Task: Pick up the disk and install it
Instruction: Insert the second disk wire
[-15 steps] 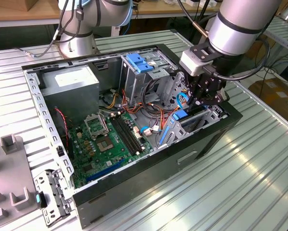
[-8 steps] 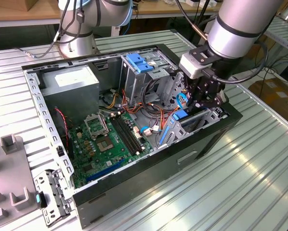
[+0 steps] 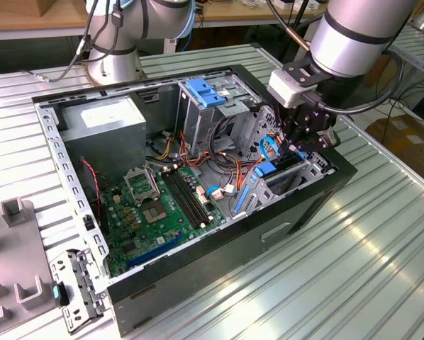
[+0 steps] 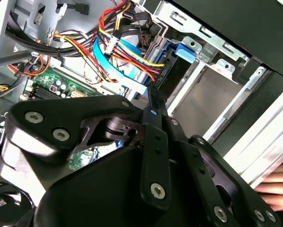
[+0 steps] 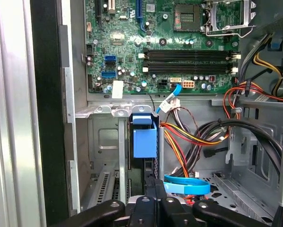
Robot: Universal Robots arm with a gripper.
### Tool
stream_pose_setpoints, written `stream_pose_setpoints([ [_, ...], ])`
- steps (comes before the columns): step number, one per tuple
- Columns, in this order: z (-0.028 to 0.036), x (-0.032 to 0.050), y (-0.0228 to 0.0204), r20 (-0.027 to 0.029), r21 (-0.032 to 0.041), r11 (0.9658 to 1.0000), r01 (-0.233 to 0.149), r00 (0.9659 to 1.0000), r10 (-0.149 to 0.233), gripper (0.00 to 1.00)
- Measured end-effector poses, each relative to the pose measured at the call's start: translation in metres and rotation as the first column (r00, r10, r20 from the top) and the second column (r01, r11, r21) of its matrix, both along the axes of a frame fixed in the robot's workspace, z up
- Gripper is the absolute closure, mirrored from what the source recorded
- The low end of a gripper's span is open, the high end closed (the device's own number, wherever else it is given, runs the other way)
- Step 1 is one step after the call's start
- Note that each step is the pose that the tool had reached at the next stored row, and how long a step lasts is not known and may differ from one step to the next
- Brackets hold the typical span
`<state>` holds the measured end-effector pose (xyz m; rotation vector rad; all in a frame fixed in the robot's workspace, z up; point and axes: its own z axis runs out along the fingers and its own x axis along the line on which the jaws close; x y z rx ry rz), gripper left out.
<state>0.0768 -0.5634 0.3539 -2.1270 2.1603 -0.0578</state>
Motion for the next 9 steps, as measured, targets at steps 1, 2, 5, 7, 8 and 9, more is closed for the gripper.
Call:
stream_pose_setpoints([
  [1,0.0001,0.0,0.0,0.0,-0.0001,1.0,0.0,1.0,0.0,0.89],
  [2,0.0001,0.0,0.0,0.0,-0.0001,1.0,0.0,1.0,0.0,0.89],
  [5,0.0004,0.0,0.0,0.0,-0.0001,1.0,0.0,1.0,0.0,0.89],
  [7,0.0008,0.0,0.0,0.0,-0.0001,1.0,0.0,1.0,0.0,0.89],
  [8,0.0008,0.0,0.0,0.0,-0.0001,1.0,0.0,1.0,0.0,0.89],
  [9,0.0009,0.0,0.0,0.0,-0.0001,1.0,0.0,1.0,0.0,0.89],
])
